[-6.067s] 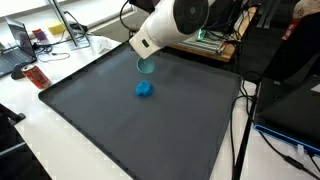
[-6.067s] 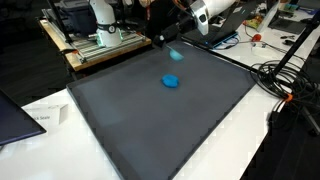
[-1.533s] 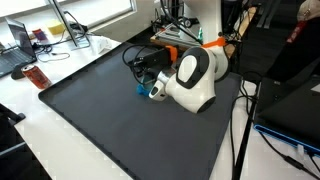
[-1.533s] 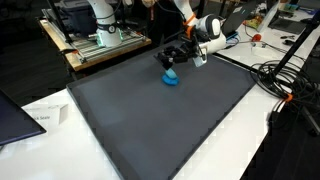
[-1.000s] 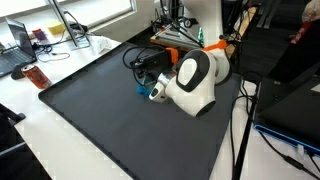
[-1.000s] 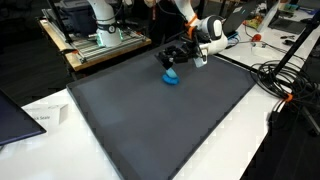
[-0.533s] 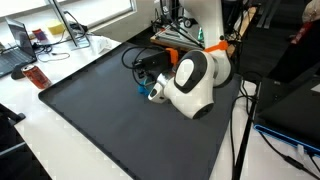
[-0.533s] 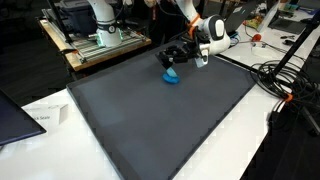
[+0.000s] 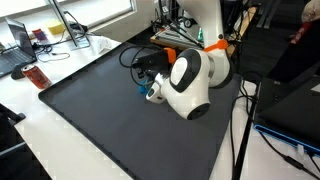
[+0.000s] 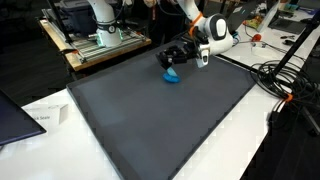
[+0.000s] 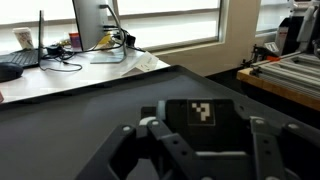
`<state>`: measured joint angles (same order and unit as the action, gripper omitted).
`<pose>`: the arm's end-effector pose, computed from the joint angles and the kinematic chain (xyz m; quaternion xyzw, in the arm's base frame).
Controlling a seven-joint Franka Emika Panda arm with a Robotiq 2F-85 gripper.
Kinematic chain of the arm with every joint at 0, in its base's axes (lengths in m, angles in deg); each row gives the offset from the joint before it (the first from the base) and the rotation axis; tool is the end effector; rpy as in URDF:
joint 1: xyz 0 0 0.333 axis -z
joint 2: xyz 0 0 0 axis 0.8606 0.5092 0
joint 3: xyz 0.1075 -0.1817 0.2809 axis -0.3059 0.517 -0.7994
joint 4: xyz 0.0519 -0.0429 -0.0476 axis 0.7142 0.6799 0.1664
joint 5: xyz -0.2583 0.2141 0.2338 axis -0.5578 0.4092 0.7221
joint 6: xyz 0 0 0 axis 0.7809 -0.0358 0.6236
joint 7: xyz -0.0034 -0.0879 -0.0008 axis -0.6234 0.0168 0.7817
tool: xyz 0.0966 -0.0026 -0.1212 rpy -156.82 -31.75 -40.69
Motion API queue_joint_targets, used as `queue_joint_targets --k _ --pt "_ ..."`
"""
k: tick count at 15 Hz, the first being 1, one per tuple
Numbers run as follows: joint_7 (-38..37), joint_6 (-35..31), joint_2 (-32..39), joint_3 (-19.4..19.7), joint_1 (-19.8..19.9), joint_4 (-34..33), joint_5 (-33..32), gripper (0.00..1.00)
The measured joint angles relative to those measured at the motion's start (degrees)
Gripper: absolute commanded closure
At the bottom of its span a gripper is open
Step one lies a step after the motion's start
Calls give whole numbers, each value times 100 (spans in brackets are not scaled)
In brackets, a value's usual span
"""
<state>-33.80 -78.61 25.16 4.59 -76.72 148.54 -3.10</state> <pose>0.6158 0.1398 0.1335 0.6482 0.3662 -0.5511 0.3769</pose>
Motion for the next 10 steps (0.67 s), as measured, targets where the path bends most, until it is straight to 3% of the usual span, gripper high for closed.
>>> queue_joint_targets --k 10 --pt "-3 -19 32 0 60 -172 333 65"
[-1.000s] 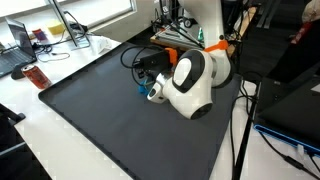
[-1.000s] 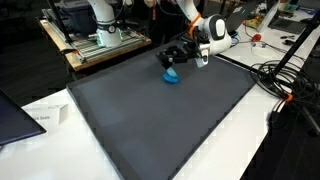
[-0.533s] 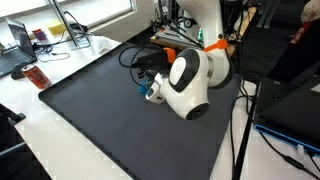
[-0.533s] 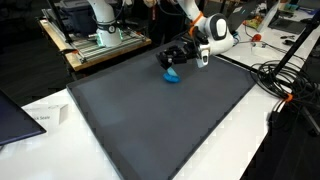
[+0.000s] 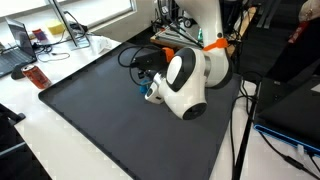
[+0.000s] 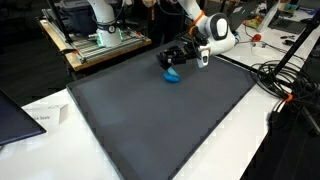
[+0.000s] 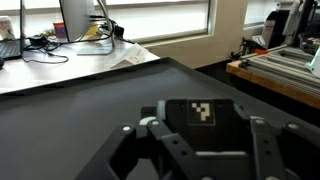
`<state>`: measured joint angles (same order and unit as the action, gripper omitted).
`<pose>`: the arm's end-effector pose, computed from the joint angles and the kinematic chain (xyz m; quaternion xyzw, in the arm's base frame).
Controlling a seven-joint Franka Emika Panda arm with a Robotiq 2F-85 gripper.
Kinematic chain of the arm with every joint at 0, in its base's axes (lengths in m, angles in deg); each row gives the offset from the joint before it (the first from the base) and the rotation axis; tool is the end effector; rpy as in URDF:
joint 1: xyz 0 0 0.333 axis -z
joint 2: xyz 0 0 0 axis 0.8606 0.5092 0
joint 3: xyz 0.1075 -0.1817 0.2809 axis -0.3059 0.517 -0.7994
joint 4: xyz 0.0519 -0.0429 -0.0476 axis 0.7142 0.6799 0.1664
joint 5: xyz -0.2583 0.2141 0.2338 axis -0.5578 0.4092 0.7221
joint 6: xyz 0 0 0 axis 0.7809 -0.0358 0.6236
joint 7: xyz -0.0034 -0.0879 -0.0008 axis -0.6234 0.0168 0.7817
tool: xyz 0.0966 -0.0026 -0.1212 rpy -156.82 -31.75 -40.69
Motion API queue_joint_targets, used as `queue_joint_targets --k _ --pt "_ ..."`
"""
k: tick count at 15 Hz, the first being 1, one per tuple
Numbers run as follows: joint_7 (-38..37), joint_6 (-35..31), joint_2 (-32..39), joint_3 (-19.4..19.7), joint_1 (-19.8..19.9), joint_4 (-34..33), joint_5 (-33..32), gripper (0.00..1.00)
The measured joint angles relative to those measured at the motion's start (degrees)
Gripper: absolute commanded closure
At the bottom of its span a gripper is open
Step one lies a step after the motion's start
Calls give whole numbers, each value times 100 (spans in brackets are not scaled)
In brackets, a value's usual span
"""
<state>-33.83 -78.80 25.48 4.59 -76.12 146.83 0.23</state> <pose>0.6169 0.1398 0.1327 0.6668 0.3629 -0.5510 0.3464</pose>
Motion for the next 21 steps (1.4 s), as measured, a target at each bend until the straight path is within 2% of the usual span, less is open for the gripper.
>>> queue_joint_targets --k 10,21 --pt "30 -82 -12 -3 219 -179 487 65" --pt "387 -439 -185 -6 442 -155 863 65"
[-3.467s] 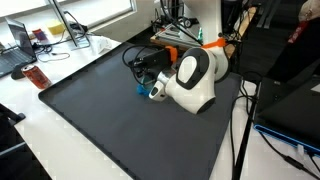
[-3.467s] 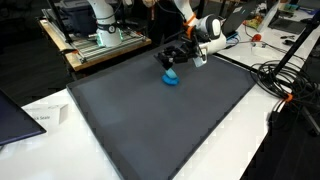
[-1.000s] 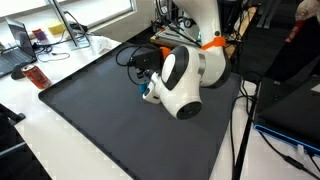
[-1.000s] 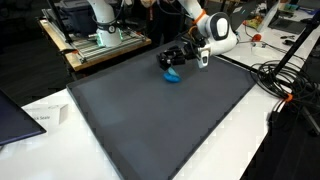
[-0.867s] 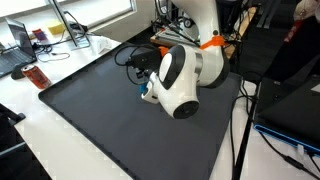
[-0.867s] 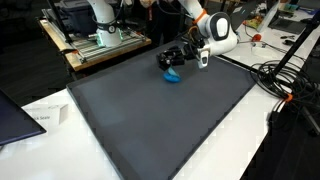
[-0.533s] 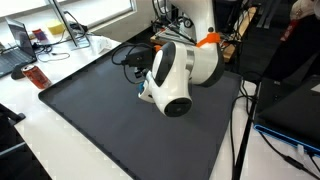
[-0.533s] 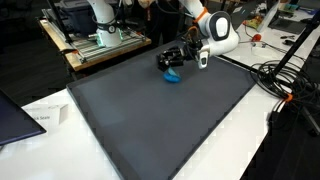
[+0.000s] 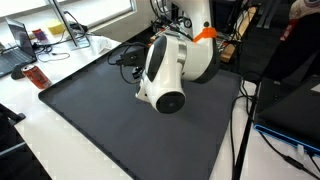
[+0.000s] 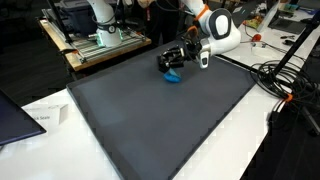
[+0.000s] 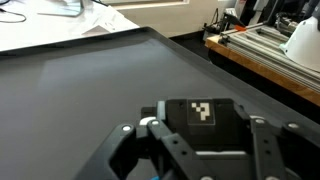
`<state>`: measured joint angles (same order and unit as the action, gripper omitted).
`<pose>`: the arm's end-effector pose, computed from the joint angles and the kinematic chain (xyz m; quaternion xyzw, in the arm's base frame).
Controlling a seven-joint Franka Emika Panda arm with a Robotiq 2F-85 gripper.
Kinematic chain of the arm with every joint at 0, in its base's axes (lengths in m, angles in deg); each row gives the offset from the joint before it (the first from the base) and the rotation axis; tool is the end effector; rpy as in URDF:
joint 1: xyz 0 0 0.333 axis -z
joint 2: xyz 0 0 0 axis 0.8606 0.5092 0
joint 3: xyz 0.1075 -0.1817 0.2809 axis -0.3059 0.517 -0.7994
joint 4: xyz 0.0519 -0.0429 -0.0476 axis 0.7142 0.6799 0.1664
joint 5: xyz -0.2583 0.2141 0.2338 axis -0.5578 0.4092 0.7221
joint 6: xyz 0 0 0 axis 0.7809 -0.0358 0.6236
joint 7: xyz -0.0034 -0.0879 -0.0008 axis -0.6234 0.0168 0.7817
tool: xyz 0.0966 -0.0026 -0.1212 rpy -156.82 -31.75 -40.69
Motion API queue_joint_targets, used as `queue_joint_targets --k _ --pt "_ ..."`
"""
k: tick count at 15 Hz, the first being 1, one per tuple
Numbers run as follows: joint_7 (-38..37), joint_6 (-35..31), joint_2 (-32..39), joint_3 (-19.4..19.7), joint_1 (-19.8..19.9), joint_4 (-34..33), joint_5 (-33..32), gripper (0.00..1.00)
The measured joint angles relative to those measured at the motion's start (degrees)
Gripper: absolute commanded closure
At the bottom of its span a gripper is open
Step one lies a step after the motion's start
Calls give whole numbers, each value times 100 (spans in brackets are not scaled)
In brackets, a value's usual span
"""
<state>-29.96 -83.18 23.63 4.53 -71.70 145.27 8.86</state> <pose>0.6313 0.1152 0.1405 0.7182 0.3791 -0.5331 0.2373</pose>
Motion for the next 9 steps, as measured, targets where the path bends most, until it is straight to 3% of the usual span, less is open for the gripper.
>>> queue_joint_targets --k 9 --pt "440 -471 -338 -5 22 10 35 65"
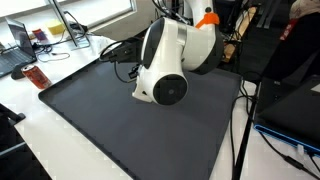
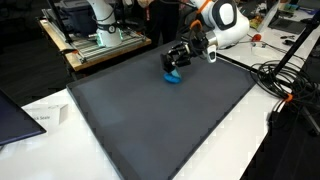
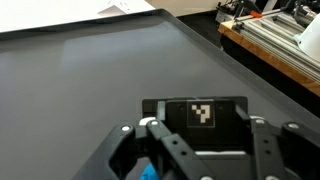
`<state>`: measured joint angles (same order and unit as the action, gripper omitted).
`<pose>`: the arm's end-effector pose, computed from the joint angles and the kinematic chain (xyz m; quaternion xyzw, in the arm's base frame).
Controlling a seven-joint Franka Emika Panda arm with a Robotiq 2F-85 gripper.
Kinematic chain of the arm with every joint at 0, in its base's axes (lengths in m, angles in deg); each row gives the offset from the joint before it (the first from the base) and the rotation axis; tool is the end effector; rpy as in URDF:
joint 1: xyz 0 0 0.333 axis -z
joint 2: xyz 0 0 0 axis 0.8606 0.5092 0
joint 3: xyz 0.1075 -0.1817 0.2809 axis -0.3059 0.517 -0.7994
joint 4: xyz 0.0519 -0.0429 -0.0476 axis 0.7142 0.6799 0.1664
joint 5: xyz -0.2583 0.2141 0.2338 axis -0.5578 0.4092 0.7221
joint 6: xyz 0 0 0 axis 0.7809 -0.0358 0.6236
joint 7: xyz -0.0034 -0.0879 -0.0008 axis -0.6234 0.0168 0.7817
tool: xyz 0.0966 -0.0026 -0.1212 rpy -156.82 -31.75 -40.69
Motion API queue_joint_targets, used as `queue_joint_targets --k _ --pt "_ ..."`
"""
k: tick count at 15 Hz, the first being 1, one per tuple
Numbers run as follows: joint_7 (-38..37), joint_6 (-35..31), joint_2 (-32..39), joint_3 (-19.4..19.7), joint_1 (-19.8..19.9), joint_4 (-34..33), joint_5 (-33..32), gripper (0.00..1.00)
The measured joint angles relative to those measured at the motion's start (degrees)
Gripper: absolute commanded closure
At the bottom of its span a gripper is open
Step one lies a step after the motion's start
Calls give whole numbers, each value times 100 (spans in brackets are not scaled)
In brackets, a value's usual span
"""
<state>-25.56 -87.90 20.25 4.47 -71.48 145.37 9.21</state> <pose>0.6518 0.1216 0.1700 0.7330 0.4217 -0.4855 0.2216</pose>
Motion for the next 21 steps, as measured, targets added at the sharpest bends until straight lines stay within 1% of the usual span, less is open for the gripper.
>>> queue_joint_targets --k 7,21 --pt "10 -194 -328 86 -3 5 -4 65" --pt "5 -244 -844 228 -5 36 -13 65"
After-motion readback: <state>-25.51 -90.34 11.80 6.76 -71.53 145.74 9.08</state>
